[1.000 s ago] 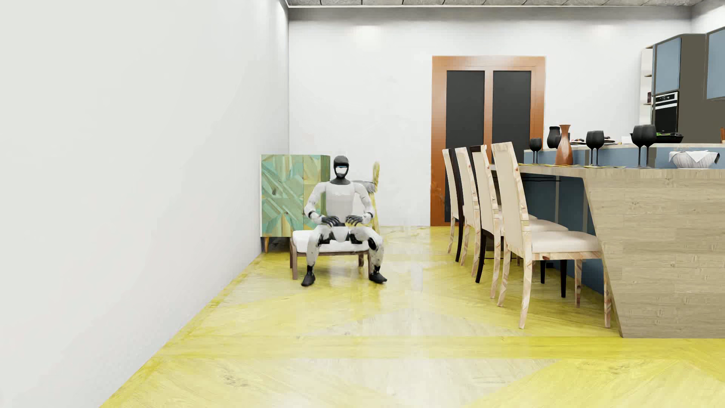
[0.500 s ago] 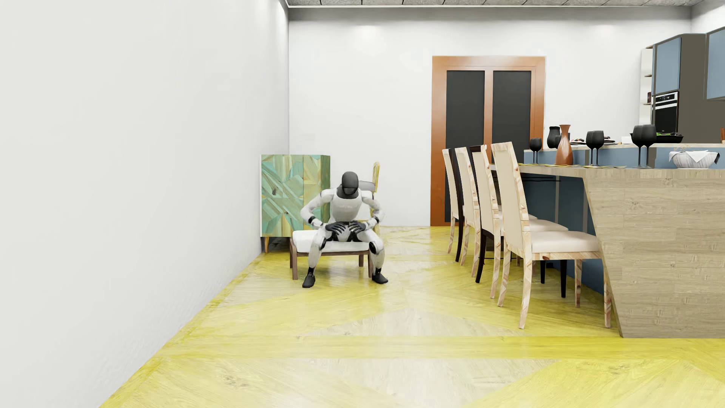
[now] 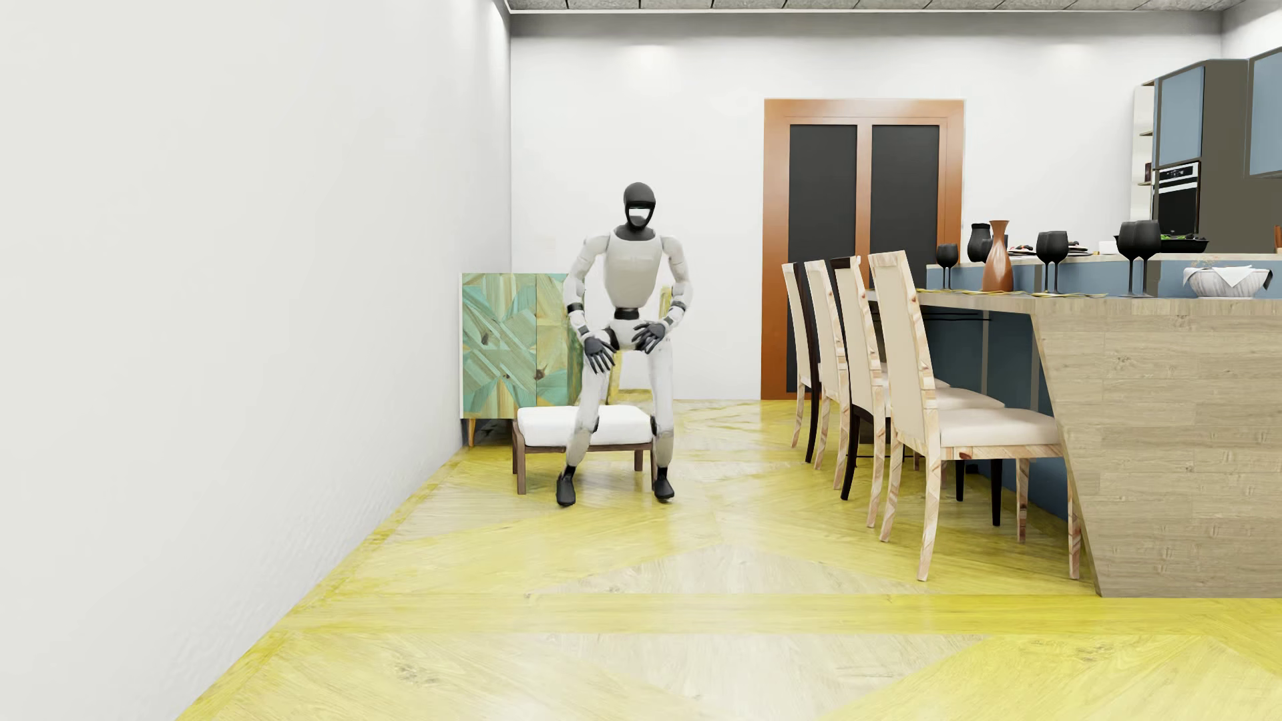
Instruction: Get off of the white chair
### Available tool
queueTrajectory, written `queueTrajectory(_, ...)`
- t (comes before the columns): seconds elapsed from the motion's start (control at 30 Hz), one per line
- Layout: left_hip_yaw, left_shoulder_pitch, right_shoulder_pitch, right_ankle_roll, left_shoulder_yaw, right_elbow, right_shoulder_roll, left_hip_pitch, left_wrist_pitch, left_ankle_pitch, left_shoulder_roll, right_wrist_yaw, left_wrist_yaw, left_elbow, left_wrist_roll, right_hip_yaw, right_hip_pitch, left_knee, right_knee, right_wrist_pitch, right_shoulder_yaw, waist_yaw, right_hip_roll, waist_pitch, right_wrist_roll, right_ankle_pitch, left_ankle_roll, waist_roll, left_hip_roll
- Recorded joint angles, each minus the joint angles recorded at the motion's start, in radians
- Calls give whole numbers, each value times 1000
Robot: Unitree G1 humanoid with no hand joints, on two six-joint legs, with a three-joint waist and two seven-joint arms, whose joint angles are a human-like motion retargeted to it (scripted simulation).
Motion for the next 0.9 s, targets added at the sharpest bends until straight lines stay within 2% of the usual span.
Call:
queueTrajectory(0.03,2,8,31,-22,8,-13,35,126,-8,21,23,-85,-12,-31,-29,40,59,-128,0,33,-14,-40,27,-33,17,132,-3,-12,-8)
queueTrajectory(0.07,-4,1,52,-11,10,-18,33,252,3,61,4,-130,-1,-68,-8,75,58,-281,53,41,-51,-58,48,-60,7,182,14,22,-13)
queueTrajectory(0.1,17,23,80,44,45,-37,51,360,4,86,1,-135,-33,-92,-3,96,15,-428,104,37,-103,-87,63,-117,-27,130,-20,38,7)
queueTrajectory(0.13,91,42,89,87,98,-46,66,457,15,116,8,-151,-48,-119,-16,58,-40,-563,99,58,-130,-112,84,-166,-30,140,-54,48,36)
queueTrajectory(0.17,127,59,106,107,120,-42,89,565,33,155,11,-156,-30,-123,-36,33,-73,-709,38,64,-170,-127,97,-207,-19,117,-91,49,50)
queueTrajectory(0.2,153,63,103,98,121,-42,122,609,31,150,42,-182,-1,-125,-56,-13,-126,-770,-58,75,-197,-146,117,-243,-9,112,-99,44,77)
queueTrajectory(0.23,172,44,94,80,112,-56,128,682,47,153,60,-167,29,-134,-46,-44,-148,-854,-206,50,-241,-138,128,-246,13,120,-103,42,74)
queueTrajectory(0.27,174,57,115,131,104,-54,158,786,41,148,85,-126,45,-123,-83,-31,-129,-928,-389,62,-266,-140,147,-249,110,263,-103,30,82)
queueTrajectory(0.3,208,58,135,108,109,-49,188,836,58,112,130,-126,17,-140,-88,-55,-125,-928,-568,78,-280,-123,182,-254,160,388,-115,1,66)
queueTrajectory(0.33,224,78,173,86,106,-32,199,914,50,89,156,-164,5,-146,-96,-18,-72,-942,-739,81,-286,-127,192,-258,171,452,-143,12,84)
queueTrajectory(0.37,230,82,193,62,118,-12,205,930,37,58,187,-218,-21,-157,-93,14,-106,-907,-735,100,-279,-142,184,-266,197,446,-148,12,83)
queueTrajectory(0.4,217,92,207,55,126,12,186,957,29,67,200,-215,-56,-162,-87,27,-123,-891,-643,118,-297,-155,166,-267,216,427,-161,17,88)
queueTrajectory(0.43,232,117,215,77,134,43,150,943,19,79,205,-165,-68,-151,-73,32,-135,-800,-524,100,-329,-169,135,-271,210,367,-200,32,109)
queueTrajectory(0.47,217,167,239,105,189,58,113,908,26,129,201,-134,-116,-118,-58,41,-158,-696,-452,105,-317,-166,162,-306,195,388,-234,55,140)
queueTrajectory(0.5,215,240,256,29,233,77,85,876,51,220,189,-118,-102,-60,-57,1,-119,-567,-431,107,-282,-149,197,-328,153,354,-269,70,156)
queueTrajectory(0.53,213,316,279,-35,289,95,61,818,84,398,157,-68,-94,36,-73,-37,-8,-394,-478,116,-261,-125,209,-344,148,353,-259,63,157)
queueTrajectory(0.57,147,322,243,-47,316,103,23,656,118,611,118,-91,-74,134,-86,-14,4,-155,-421,94,-223,-102,214,-333,169,269,-206,78,136)
queueTrajectory(0.6,82,340,222,-84,330,90,-6,505,169,538,79,-100,1,228,-89,-3,53,99,-415,71,-204,-85,231,-324,168,213,-158,93,111)
queueTrajectory(0.63,44,348,199,-94,330,74,-29,396,178,453,45,-69,73,350,-96,-7,163,246,-475,64,-210,-56,224,-296,117,178,-163,92,101)
queueTrajectory(0.67,26,336,161,-128,346,69,-40,267,195,401,6,-60,137,478,-148,-25,251,324,-530,58,-195,-30,232,-272,118,172,-226,81,90)
queueTrajectory(0.7,45,354,151,-136,344,77,-32,174,206,339,-8,-71,192,575,-166,-80,400,321,-665,65,-200,6,220,-255,128,161,-199,55,58)
queueTrajectory(0.73,28,364,125,-113,341,51,-58,53,233,296,-29,-60,188,632,-174,-93,475,257,-753,60,-213,38,200,-264,99,169,-176,59,22)
queueTrajectory(0.77,13,375,114,-101,348,30,-62,-14,215,280,-25,-77,116,643,-140,-113,599,128,-891,36,-215,87,193,-249,86,188,-165,51,9)
queueTrajectory(0.8,0,404,102,-77,374,-4,-67,-68,221,310,-14,-107,-21,633,-138,-125,682,-54,-965,76,-199,125,177,-260,98,179,-184,34,7)
queueTrajectory(0.83,7,435,113,-98,376,-20,-47,-87,171,378,46,-81,-64,608,-169,-142,797,-267,-1038,48,-170,147,187,-274,176,167,-174,0,5)
queueTrajectory(0.87,39,446,94,-83,402,-25,-50,-99,137,441,68,-92,-74,602,-197,-154,851,-478,-1033,47,-136,147,173,-275,209,118,-118,-14,-42)
queueTrajectory(0.9,79,486,94,-71,477,-31,-57,-60,143,491,45,-87,-86,600,-197,-176,886,-724,-1003,38,-101,153,161,-286,207,84,-89,-4,-38)
